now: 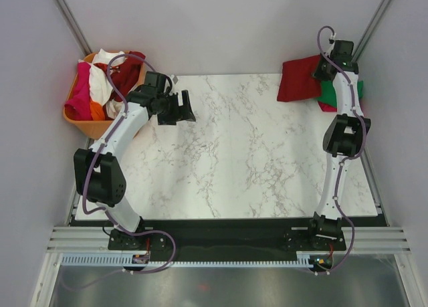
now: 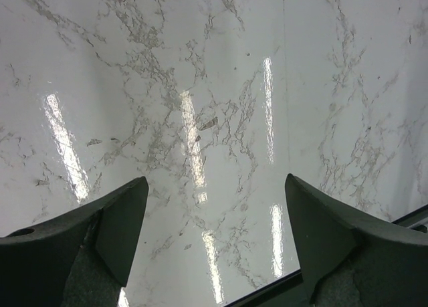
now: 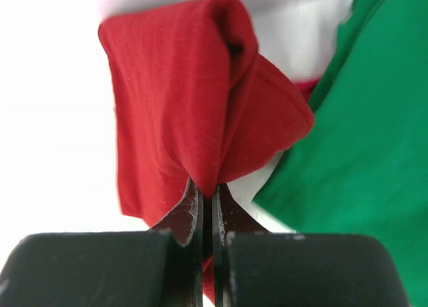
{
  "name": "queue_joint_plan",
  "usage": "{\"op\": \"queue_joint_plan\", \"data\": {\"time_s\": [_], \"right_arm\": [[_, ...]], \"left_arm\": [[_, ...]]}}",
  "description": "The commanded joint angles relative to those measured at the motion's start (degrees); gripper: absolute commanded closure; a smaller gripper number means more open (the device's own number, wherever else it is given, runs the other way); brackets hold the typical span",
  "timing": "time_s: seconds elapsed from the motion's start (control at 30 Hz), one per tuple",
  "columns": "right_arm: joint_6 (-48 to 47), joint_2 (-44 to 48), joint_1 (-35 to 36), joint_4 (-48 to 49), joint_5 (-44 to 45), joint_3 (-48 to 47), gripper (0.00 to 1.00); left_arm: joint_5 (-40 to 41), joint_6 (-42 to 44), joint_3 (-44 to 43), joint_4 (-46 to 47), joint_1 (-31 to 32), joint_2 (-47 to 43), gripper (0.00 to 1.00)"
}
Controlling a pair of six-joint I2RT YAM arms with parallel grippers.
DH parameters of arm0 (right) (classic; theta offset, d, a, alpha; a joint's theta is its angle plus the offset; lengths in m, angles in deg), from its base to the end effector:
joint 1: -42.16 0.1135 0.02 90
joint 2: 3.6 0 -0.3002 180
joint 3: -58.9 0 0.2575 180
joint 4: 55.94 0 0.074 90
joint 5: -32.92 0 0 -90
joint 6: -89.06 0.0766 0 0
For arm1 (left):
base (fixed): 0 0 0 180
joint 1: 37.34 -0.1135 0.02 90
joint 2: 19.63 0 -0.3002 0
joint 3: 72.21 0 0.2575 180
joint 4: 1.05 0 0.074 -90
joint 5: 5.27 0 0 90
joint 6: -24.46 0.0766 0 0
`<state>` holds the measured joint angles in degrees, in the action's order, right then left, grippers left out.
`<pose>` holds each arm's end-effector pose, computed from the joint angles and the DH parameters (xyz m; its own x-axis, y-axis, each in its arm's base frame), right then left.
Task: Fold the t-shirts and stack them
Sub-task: Neatly place the folded tshirt to the corner
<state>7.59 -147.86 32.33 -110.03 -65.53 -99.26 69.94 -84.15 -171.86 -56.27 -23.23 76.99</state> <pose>0.6207 -0.0961 0.2541 -0.6202 0.2564 -0.7414 0.1519 0.9665 0.2071 0.3856 -0.1171 0.3083 -0.8498 -0.1045 -0.5166 0.1227 0.9140 -0.3868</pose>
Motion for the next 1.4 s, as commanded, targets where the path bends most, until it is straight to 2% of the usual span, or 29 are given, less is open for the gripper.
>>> {"op": "queue_joint_plan", "data": {"time_s": [0.0,0.17,0.43,0.53,0.7,0.73,0.8,0.87,1.0,1.17,1.27,1.3,1.33,1.37], "right_arm": [[4.4,0.3,-2.7,10.0,-4.1,-5.4,0.99],[3.7,3.3,-5.0,10.6,-2.6,-3.7,1.00],[15.2,6.5,-18.1,13.1,-15.9,3.7,1.00],[16.9,6.5,-22.9,13.9,-16.4,6.9,1.00],[18.5,7.1,-24.5,17.1,-17.0,12.5,1.00],[18.9,7.2,-24.4,17.4,-17.0,14.6,0.97],[19.2,7.1,-24.0,17.5,-16.3,16.6,0.89],[18.7,7.7,-24.0,17.1,-12.7,20.8,0.87],[19.4,10.4,-24.5,16.5,0.1,29.8,0.88],[24.5,13.0,-26.5,21.5,4.8,42.2,0.92],[25.0,12.2,-26.7,24.5,4.7,45.3,0.82],[25.2,11.0,-26.8,25.7,4.1,45.1,0.60],[25.2,10.3,-26.8,25.8,3.5,44.1,0.52],[25.3,9.8,-26.9,25.8,3.4,43.5,0.48]], "left_arm": [[-1.9,-1.3,0.0,1.4,-0.2,0.2,0.10],[-1.8,-1.3,0.2,1.4,-0.3,0.4,0.10],[-3.3,-1.9,0.3,1.6,-0.2,1.2,0.10],[-3.3,-2.0,0.3,1.6,-0.3,1.4,0.10],[-3.1,-2.0,0.4,1.6,-0.2,1.7,0.11],[-3.1,-2.0,0.4,1.6,-0.3,1.7,0.11],[-2.6,-2.0,0.4,1.7,-0.3,1.8,0.11],[-2.5,-1.9,0.4,1.6,-0.2,2.2,0.11],[-2.5,-1.9,0.5,1.7,-0.2,2.2,0.11],[-2.8,-1.9,0.5,1.7,-0.2,2.3,0.11],[-2.7,-1.9,0.6,1.7,-0.1,2.2,0.11],[-2.7,-1.8,0.7,1.7,0.0,2.2,0.11],[-2.8,-1.9,0.7,1.7,0.0,2.2,0.11],[-2.8,-1.9,0.7,1.7,0.0,2.2,0.11]]}}
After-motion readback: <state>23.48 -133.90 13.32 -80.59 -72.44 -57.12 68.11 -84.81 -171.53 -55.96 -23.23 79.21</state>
